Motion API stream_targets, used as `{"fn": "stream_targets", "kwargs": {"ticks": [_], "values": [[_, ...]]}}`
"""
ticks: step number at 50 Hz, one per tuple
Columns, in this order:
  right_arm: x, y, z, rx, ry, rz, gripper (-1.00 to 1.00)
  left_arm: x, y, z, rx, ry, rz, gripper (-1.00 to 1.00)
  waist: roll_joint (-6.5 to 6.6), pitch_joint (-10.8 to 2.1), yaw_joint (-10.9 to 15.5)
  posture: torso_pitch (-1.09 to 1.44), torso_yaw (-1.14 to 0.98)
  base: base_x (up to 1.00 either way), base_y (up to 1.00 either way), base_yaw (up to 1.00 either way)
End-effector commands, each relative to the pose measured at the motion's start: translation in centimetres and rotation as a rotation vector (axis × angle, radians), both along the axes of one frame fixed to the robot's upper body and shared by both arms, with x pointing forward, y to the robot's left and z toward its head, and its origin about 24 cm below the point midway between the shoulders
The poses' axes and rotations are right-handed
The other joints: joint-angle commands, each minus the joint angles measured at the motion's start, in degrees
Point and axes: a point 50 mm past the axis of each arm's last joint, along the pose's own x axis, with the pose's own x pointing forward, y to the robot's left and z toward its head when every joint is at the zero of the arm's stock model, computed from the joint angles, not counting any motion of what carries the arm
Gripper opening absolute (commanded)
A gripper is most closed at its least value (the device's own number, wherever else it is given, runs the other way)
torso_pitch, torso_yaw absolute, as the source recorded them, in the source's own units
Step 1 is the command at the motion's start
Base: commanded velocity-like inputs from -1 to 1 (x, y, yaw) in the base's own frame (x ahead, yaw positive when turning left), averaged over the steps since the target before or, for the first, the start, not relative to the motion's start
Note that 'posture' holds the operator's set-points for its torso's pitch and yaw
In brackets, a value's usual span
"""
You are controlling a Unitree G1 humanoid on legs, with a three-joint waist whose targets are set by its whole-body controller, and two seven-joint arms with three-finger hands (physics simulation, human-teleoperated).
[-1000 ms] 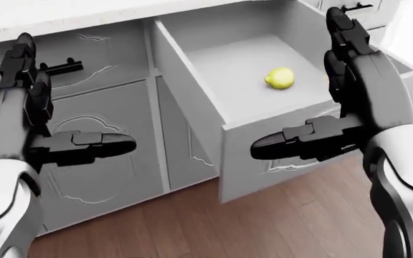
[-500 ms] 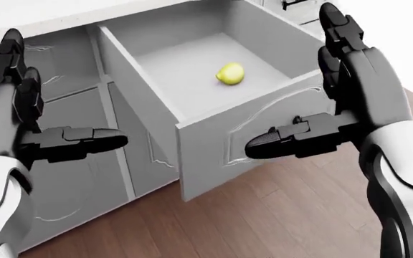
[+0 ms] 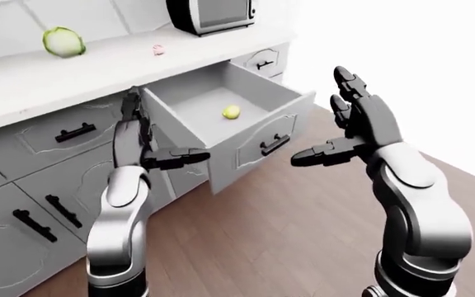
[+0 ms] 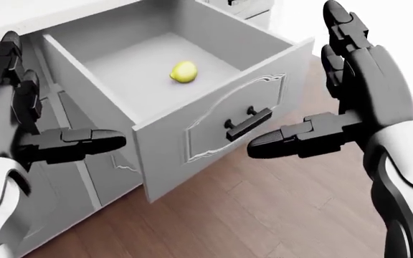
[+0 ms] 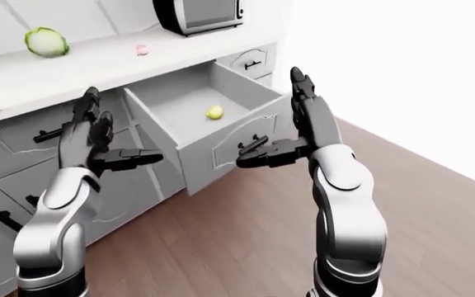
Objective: Close the right drawer.
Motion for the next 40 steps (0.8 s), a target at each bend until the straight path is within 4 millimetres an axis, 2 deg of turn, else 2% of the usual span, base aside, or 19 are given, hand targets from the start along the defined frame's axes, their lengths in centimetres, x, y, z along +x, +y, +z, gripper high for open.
{"fn": "stream_targets", "kwargs": {"ticks": [1,3,4,5,6,8,13,15,16,17,19,22,26,28,30,31,32,35,40], "values": [[-0.21,-0.26,1.11,-0.008,-0.063,-0.015,1.00,-0.16,-0.38,1.55,0.005,-0.082,-0.018,1.00,-0.36,-0.98,-0.20,0.00,0.00,0.00,0.00,-0.26],[-0.24,-0.25,1.15,-0.008,-0.064,-0.015,1.00,-0.15,-0.39,1.53,0.005,-0.082,-0.018,1.00,-3.53,-1.44,-0.39,0.00,0.00,0.00,0.00,-0.25],[-0.23,-0.23,1.13,-0.008,-0.064,-0.014,1.00,-0.13,-0.39,1.51,0.005,-0.082,-0.017,1.00,-1.29,-1.23,-0.68,0.00,0.00,0.00,0.00,-0.25],[-0.23,-0.21,1.15,-0.008,-0.064,-0.014,1.00,-0.13,-0.39,1.51,0.005,-0.082,-0.017,1.00,-2.08,-1.45,-0.29,0.00,0.00,0.00,0.00,-0.25],[-0.26,-0.20,1.17,-0.008,-0.064,-0.014,1.00,-0.13,-0.38,1.53,0.005,-0.082,-0.017,1.00,-1.73,-1.53,-0.66,0.00,0.00,0.00,0.00,-0.26],[-0.28,-0.17,1.13,-0.008,-0.064,-0.013,1.00,-0.13,-0.34,1.52,0.004,-0.082,-0.017,1.00,-0.67,-1.52,-0.53,0.00,0.00,0.00,0.00,-0.26],[-0.35,-0.20,1.13,-0.006,-0.064,-0.013,1.00,-0.12,-0.28,1.55,0.004,-0.082,-0.016,1.00,2.33,-0.17,-0.36,0.00,0.00,0.00,0.00,-0.25],[-0.35,-0.20,1.14,-0.006,-0.064,-0.013,1.00,-0.10,-0.26,1.55,0.003,-0.082,-0.016,1.00,4.80,-0.34,-0.51,0.00,0.00,0.00,0.00,-0.25],[-0.32,-0.19,1.15,-0.006,-0.064,-0.013,1.00,-0.08,-0.25,1.60,0.003,-0.082,-0.016,1.00,6.86,-1.07,-0.50,0.00,0.00,0.00,0.00,-0.25],[-0.29,-0.15,1.17,-0.006,-0.065,-0.011,1.00,-0.07,-0.24,1.63,0.003,-0.083,-0.015,1.00,5.37,-0.95,-0.25,0.00,0.00,0.00,0.00,-0.26],[-0.20,-0.14,1.15,-0.006,-0.064,-0.011,1.00,-0.03,-0.23,1.61,0.003,-0.082,-0.015,1.00,5.44,-0.37,-0.49,0.00,0.00,0.00,0.00,-0.25],[-0.21,-0.10,1.24,-0.007,-0.064,-0.009,1.00,-0.05,-0.21,1.63,0.003,-0.083,-0.015,1.00,4.18,-1.07,-0.62,0.00,0.00,0.00,0.00,-0.26],[-0.20,-0.12,1.30,-0.009,-0.065,-0.011,1.00,-0.04,-0.22,1.65,0.003,-0.083,-0.015,1.00,1.87,-0.86,-0.38,0.00,0.00,0.00,0.00,-0.25],[-0.20,-0.11,1.21,-0.009,-0.064,-0.010,1.00,-0.01,-0.24,1.56,0.002,-0.082,-0.014,1.00,-0.20,-0.99,-0.21,0.00,0.00,0.00,0.00,-0.25],[-0.28,-0.13,1.27,-0.009,-0.064,-0.010,1.00,-0.03,-0.23,1.55,0.001,-0.082,-0.013,1.00,-4.35,-2.12,-0.44,0.00,0.00,0.00,0.00,-0.25],[-0.30,-0.14,1.27,-0.009,-0.064,-0.011,1.00,-0.03,-0.23,1.56,0.002,-0.082,-0.013,1.00,-1.26,-1.19,-0.77,0.00,0.00,0.00,0.00,-0.25],[-0.31,-0.15,1.24,-0.009,-0.064,-0.012,1.00,-0.02,-0.22,1.51,0.001,-0.081,-0.013,1.00,-2.31,-1.48,-0.37,0.00,0.00,0.00,0.00,-0.25],[-0.37,-0.18,1.20,-0.008,-0.065,-0.013,1.00,-0.03,-0.20,1.50,0.002,-0.081,-0.012,1.00,-0.81,-1.47,-0.61,0.00,0.00,0.00,0.00,-0.26],[-0.44,-0.23,1.36,-0.007,-0.067,-0.014,1.00,-0.05,-0.21,1.60,0.001,-0.083,-0.012,1.00,2.28,-0.08,-0.35,0.00,0.00,0.00,0.00,-0.26]]}}
